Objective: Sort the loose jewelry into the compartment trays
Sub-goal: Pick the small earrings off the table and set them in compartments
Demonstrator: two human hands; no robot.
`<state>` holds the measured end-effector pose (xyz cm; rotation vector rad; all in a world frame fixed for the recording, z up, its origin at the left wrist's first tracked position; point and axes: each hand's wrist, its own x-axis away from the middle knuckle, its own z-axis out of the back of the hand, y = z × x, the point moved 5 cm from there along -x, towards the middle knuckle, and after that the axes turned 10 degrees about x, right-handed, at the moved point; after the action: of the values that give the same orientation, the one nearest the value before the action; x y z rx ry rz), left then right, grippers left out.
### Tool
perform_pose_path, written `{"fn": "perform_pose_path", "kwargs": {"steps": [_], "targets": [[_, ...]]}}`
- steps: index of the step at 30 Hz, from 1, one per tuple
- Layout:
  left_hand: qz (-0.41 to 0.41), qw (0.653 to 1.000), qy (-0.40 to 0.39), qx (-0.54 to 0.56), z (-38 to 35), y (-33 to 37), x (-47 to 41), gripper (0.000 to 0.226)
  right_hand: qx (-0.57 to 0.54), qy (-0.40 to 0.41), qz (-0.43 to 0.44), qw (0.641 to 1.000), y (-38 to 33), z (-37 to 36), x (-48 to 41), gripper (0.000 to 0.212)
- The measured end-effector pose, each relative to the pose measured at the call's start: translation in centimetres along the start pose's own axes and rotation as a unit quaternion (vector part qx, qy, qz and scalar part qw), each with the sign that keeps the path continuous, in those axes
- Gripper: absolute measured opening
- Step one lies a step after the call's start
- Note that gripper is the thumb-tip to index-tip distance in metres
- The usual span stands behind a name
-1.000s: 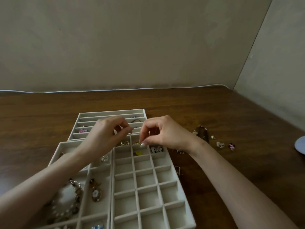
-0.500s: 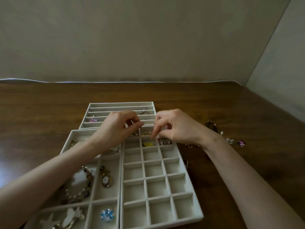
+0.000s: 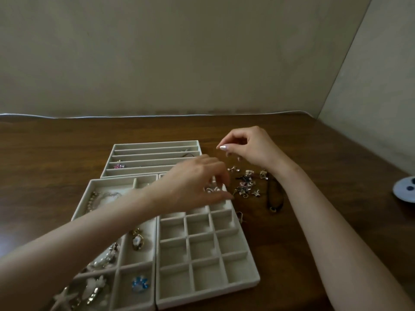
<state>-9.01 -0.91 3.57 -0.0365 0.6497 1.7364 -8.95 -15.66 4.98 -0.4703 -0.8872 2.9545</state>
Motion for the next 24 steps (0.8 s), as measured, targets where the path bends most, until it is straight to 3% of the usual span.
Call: {"fn": "perform_pose_path", "kwargs": {"steps": [4, 7, 12, 17, 24], "targets": [[0.015, 0.991, -0.110, -0.078, -3.0, 1.4, -2.1, 0.049, 0.029, 0.007, -0.021, 0.999, 1.7, 0.7, 0.6, 0.008], [0.046, 0.983, -0.172, -0.049, -4.2, 1.5, -3.3, 0.049, 0.031, 0.017, -0.048, 0.998, 4.0, 0.9, 1.9, 0.008], [0.086, 0.963, -0.253, -0.042, -5.3, 1.3, -4.1, 0.042, 0.051, 0.105, -0.091, 0.989, 7.1, 2.0, 3.8, 0.008], [0.082, 0.956, -0.278, -0.050, -6.2, 1.5, -4.7, 0.033, 0.057, 0.124, -0.111, 0.984, 8.0, 2.5, 3.9, 0.008], [0.073, 0.970, -0.221, -0.076, -6.7, 1.0, -5.1, 0.025, 0.145, 0.086, -0.133, 0.977, 8.8, 1.4, 3.5, 0.011]]}}
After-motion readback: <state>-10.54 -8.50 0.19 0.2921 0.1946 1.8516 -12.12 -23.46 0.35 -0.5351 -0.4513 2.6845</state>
